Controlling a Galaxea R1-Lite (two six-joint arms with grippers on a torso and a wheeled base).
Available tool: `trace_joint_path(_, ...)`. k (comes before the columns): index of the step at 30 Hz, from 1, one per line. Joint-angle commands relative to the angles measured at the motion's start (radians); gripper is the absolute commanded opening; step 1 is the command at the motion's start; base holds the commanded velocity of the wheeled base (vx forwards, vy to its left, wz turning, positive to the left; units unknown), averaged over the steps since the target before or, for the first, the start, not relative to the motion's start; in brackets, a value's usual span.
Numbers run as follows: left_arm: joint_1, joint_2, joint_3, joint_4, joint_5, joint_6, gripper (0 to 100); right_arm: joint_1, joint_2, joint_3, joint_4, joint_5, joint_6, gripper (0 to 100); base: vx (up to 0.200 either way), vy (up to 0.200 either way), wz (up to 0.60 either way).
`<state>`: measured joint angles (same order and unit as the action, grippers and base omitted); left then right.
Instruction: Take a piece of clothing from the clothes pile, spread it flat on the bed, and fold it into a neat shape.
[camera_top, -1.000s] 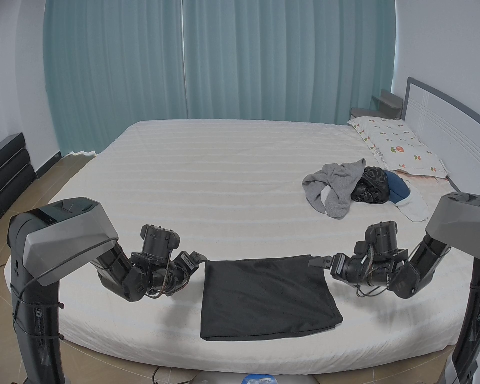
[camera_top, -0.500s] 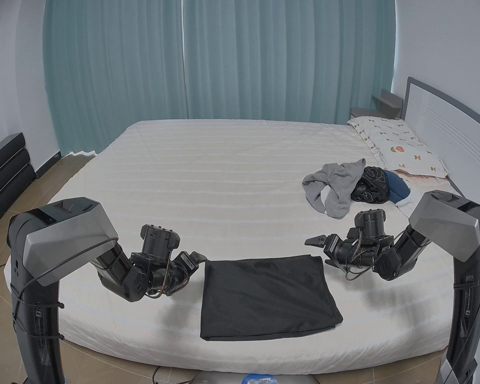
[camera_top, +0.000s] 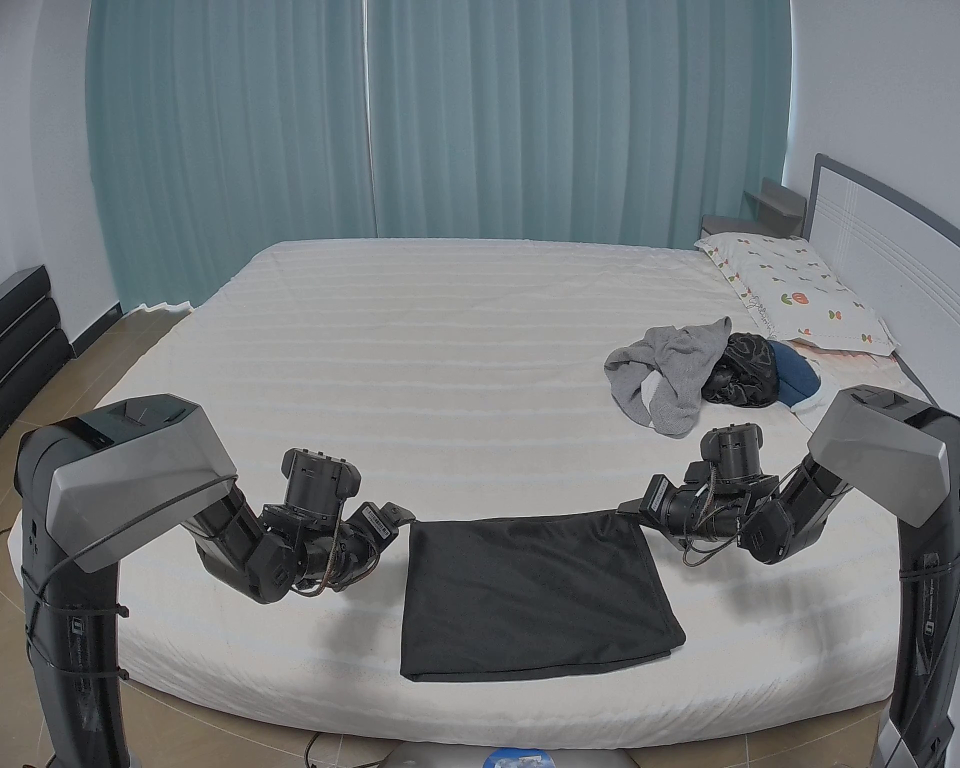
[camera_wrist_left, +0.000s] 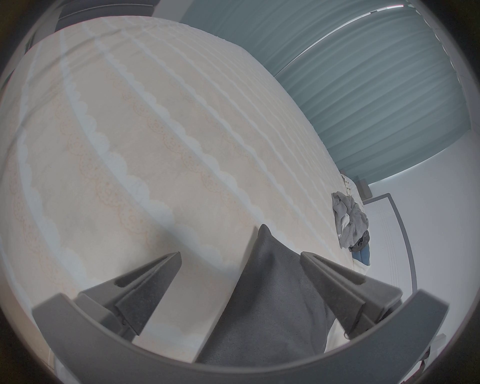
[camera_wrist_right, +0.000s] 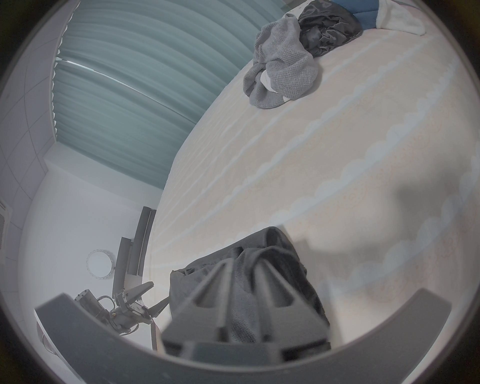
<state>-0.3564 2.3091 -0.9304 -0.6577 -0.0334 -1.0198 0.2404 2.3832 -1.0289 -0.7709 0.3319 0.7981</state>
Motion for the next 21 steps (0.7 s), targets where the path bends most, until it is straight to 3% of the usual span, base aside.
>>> trace_joint_path(1,-0.001,0.003,-0.001,0.0,0.0,0.0,100,-0.007,0.001,-0.002,-0.001,-0.001,0.001,0,0.0,0.0,0.0)
trace_joint_path(21,-0.026,0.062,-0.117,-0.003,0.02,0.015,100,-0.052,-0.006,0.012,-0.005,-0.008,0.004,0,0.0,0.0,0.0)
